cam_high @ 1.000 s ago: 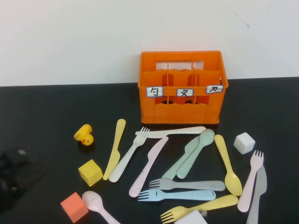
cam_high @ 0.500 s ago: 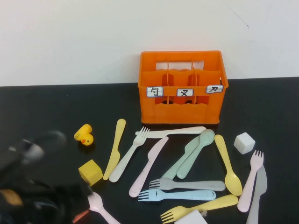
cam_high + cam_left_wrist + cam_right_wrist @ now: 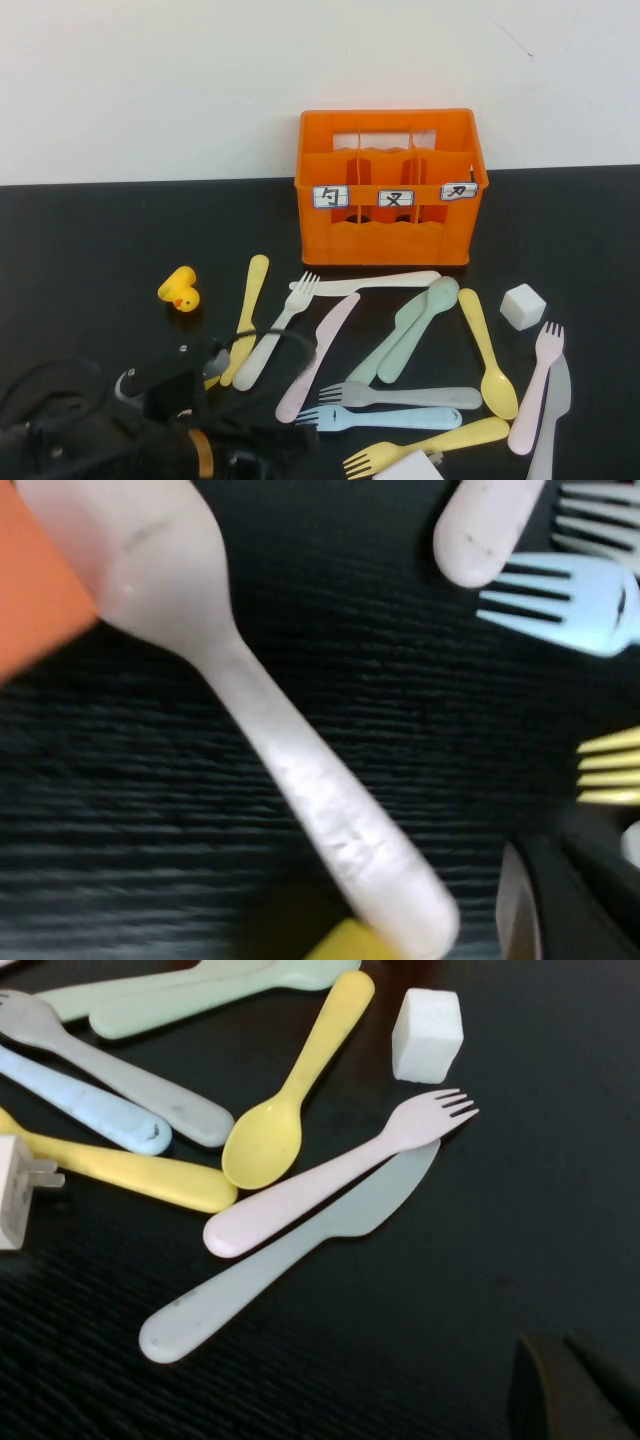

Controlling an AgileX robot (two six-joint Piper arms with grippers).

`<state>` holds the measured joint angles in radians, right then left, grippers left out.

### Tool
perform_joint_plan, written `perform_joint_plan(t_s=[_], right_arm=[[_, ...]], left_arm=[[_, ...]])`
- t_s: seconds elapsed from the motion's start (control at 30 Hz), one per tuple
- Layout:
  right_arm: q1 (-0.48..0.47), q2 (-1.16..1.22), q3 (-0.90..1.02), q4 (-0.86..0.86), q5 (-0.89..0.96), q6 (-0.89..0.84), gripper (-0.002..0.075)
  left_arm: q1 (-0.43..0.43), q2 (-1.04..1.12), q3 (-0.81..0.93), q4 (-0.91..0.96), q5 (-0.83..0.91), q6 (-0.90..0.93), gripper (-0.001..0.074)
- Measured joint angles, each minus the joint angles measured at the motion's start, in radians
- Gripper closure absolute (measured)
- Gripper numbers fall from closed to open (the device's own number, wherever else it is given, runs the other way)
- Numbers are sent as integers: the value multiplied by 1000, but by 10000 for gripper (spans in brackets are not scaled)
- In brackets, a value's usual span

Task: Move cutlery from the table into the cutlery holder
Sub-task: Pick up the spoon

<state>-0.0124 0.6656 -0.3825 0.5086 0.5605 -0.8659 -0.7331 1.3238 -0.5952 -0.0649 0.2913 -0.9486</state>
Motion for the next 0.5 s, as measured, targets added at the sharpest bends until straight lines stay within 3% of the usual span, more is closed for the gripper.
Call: perform_joint_plan(t_s=[0.2, 0.5], right_arm=[[0, 0, 0, 5, 0, -4, 728], [0, 0, 0, 23, -2, -8, 728]], left_arm=[[88, 40, -27, -32, 26, -127, 716], [148, 72, -34, 1, 34, -140, 432]])
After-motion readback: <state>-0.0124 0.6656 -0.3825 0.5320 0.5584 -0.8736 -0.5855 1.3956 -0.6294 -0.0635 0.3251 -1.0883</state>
